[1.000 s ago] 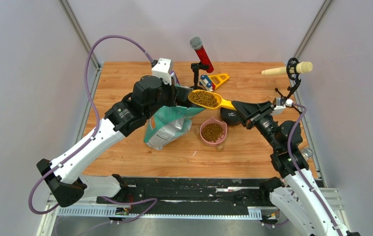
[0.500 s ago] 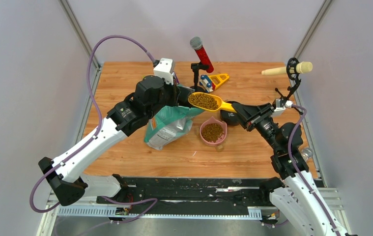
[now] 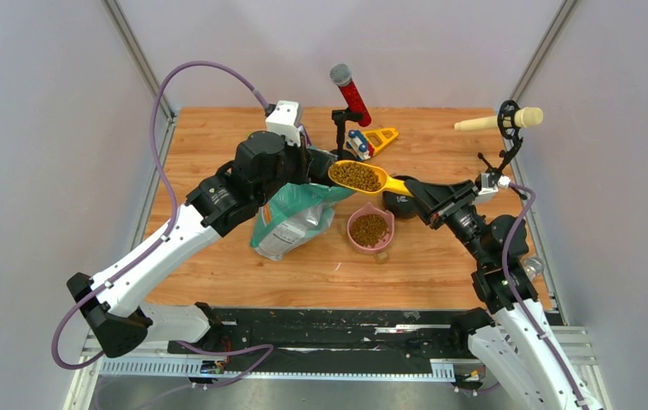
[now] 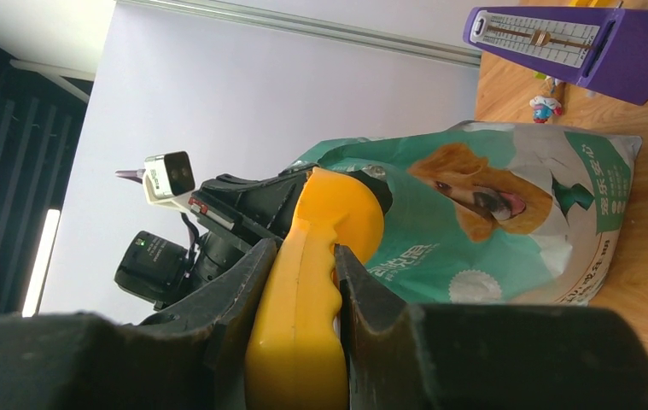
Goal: Serve the pet food
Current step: Collect the pet food from the pet food bag, then pour the pet food into the pet food bowl, then collect the pet food from the pet food bag.
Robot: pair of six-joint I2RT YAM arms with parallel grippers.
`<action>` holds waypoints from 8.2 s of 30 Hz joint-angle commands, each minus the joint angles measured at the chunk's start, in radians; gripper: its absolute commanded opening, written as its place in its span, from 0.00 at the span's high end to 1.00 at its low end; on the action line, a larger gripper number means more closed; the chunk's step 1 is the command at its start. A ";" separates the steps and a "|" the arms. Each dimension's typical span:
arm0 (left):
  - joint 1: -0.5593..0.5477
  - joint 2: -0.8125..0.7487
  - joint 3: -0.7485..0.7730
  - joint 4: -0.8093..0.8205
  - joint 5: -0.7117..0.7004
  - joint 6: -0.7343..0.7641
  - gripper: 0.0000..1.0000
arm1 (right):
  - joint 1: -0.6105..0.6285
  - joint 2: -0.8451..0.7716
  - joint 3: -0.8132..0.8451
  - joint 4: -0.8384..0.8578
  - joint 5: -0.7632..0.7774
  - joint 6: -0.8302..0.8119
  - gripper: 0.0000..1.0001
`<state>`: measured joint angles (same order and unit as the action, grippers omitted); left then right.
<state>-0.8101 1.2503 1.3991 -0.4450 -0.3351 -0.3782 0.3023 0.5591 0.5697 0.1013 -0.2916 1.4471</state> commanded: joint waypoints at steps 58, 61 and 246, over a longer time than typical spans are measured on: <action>0.000 -0.047 0.015 0.081 -0.084 -0.011 1.00 | -0.262 -0.064 0.007 -0.020 0.089 0.036 1.00; 0.000 -0.044 0.013 0.083 -0.082 -0.011 1.00 | -0.292 -0.065 -0.022 -0.020 0.079 0.047 1.00; 0.000 -0.019 0.037 0.050 -0.053 0.018 1.00 | 0.191 0.491 0.761 -0.491 -0.068 -0.968 1.00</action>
<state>-0.8120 1.2411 1.3849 -0.4301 -0.3901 -0.3618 0.3801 0.9813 1.2163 -0.2607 -0.5972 0.6315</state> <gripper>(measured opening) 0.007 0.285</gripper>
